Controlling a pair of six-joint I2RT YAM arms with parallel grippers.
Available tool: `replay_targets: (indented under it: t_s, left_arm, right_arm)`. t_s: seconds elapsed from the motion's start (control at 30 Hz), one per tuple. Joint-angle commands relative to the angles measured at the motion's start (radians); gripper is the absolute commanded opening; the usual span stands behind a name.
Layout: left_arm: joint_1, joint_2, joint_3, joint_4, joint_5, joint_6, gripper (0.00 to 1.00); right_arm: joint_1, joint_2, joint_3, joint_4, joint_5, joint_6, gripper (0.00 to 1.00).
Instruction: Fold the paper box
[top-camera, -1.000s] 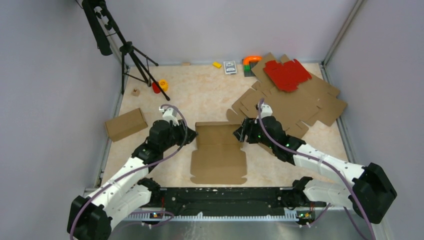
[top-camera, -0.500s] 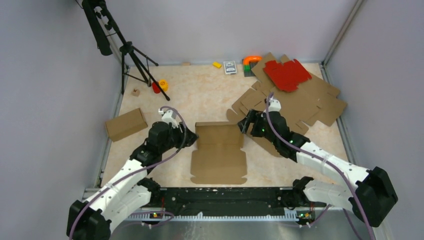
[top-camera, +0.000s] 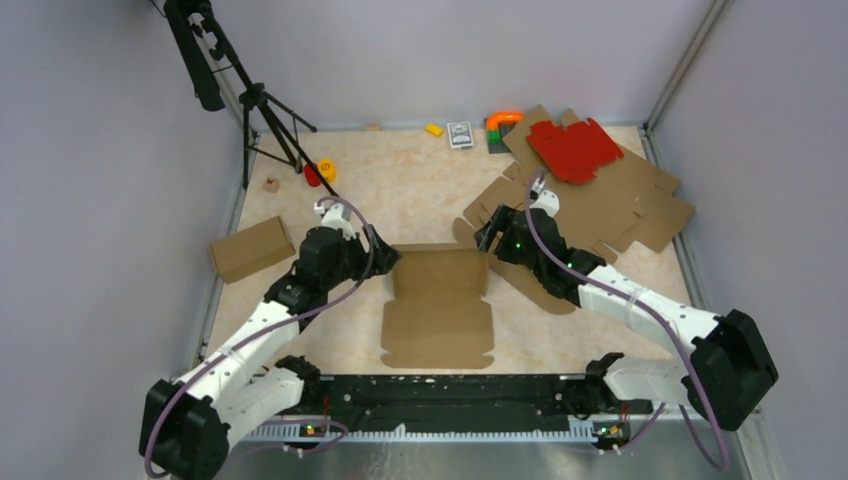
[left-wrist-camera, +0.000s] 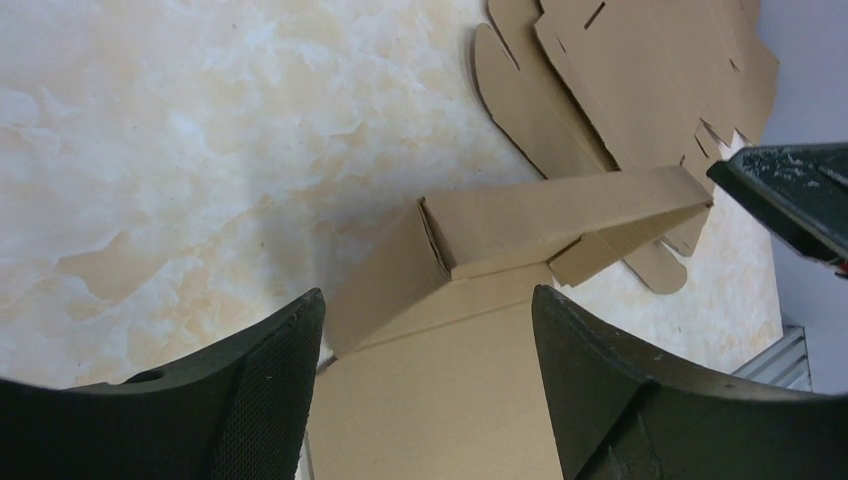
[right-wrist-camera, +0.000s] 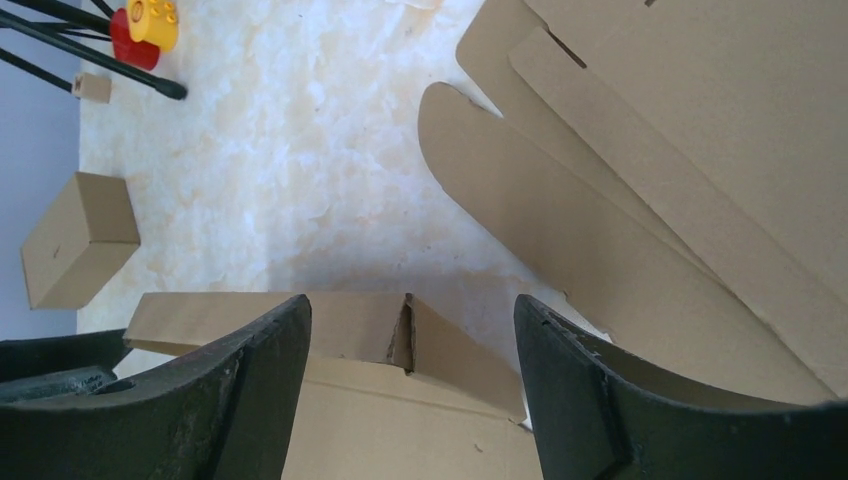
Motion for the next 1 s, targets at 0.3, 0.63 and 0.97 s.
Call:
replay_targets:
  t_s: [0.3, 0.63, 0.97]
  left_arm:
    - [0.031, 0.178, 0.083, 0.175, 0.053, -0.021, 0.67]
    - [0.031, 0.240, 0.063, 0.222, 0.172, -0.050, 0.48]
    - [0.029, 0.164, -0.021, 0.280, 0.187, -0.097, 0.40]
  right_arm:
    - [-0.011, 0.067, 0.024, 0.042, -0.061, 0.085, 0.57]
    - [-0.010, 0.067, 0.004, 0.070, -0.106, 0.129, 0.50]
    - [0.020, 0.049, -0.030, 0.101, -0.108, 0.178, 0.32]
